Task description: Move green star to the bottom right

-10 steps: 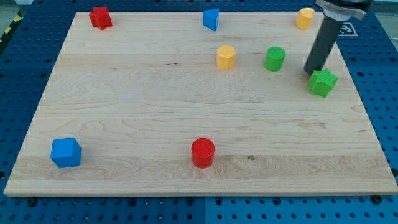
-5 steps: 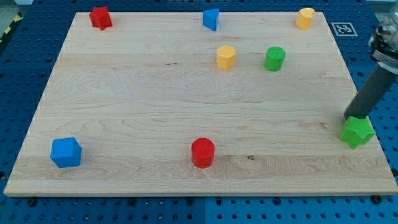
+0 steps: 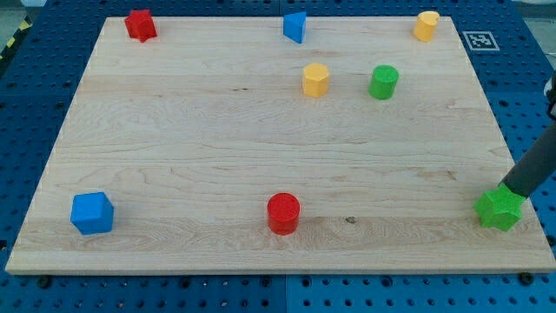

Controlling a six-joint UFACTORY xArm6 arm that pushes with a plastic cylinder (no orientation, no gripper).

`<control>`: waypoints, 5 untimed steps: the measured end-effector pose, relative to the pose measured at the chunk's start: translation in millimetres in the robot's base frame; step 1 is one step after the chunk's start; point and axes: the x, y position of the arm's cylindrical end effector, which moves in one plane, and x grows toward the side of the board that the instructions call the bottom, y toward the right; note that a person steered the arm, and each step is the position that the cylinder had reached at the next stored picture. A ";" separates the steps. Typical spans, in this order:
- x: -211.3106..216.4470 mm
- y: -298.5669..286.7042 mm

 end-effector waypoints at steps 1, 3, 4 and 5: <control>0.0 0.0; 15.6 -1.9; 32.6 -1.9; 35.4 -1.9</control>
